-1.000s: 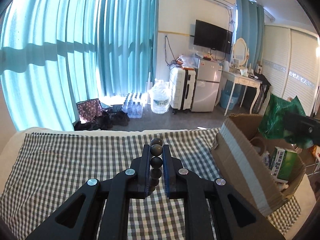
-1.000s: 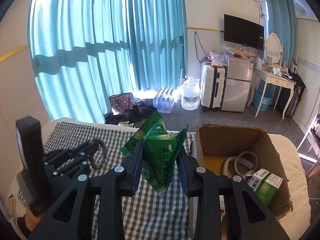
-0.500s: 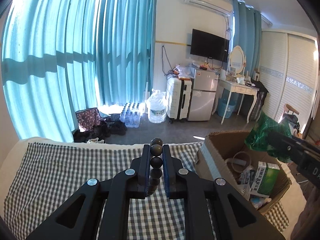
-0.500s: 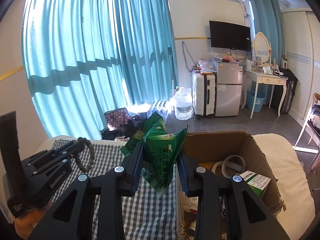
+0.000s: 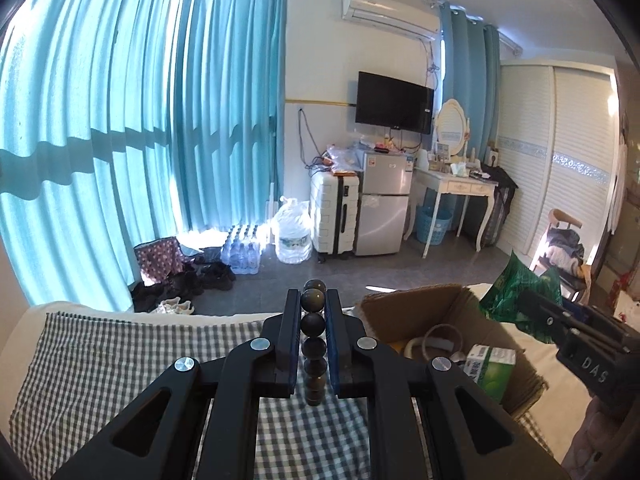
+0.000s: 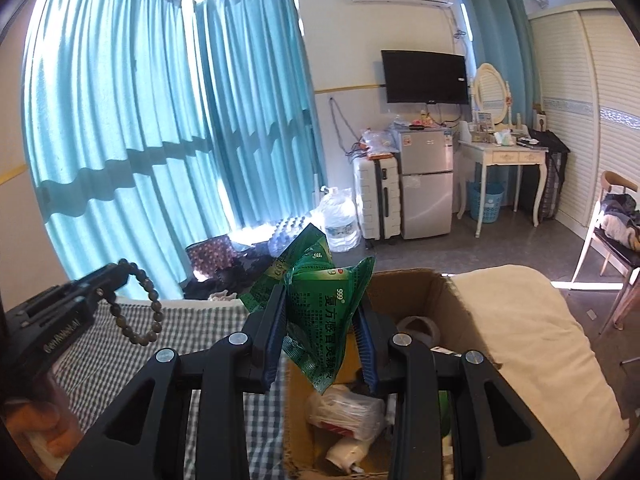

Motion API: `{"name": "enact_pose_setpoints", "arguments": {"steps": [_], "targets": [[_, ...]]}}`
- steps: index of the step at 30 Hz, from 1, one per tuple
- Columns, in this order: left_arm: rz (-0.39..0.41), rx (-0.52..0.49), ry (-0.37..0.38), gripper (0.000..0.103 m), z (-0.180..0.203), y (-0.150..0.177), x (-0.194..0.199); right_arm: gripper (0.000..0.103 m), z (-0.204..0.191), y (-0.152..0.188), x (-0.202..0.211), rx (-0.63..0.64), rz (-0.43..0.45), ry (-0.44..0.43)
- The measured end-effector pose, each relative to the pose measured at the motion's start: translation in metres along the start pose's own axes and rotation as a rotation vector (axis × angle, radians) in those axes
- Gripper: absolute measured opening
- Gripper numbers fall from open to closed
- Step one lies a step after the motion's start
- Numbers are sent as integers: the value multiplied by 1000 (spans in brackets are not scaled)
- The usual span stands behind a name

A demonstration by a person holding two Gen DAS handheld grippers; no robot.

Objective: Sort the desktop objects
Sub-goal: 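Carry the green packet and bead bracelet over the cardboard box with both grippers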

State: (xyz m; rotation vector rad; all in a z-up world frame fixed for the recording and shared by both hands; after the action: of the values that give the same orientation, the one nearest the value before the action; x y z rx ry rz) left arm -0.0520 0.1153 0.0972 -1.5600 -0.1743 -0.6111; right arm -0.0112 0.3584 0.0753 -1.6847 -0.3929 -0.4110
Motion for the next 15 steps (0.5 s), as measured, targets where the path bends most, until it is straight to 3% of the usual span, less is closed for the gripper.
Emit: {"name": "enact_pose_setpoints", "arguments": {"steps": [11, 15], "targets": [[-16, -36, 80, 11, 61, -16, -34, 32, 61, -2, -1, -31, 6, 136], [-36, -52, 105, 11, 81, -16, -51, 32, 72, 0, -10, -41, -13, 137]]}}
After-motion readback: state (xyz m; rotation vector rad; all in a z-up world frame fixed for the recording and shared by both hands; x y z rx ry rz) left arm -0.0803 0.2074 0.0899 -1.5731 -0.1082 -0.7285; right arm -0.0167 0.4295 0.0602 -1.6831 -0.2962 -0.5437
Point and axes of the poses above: each gripper's, at about its wrist camera, not at the fingertips, and x roughly against the way its jaws point, z to its right, y to its underside, the point moved 3 cm from there along -x, roughly the way its jaws point, and after that the axes turned 3 degrees about -z, right-handed, at the moved point
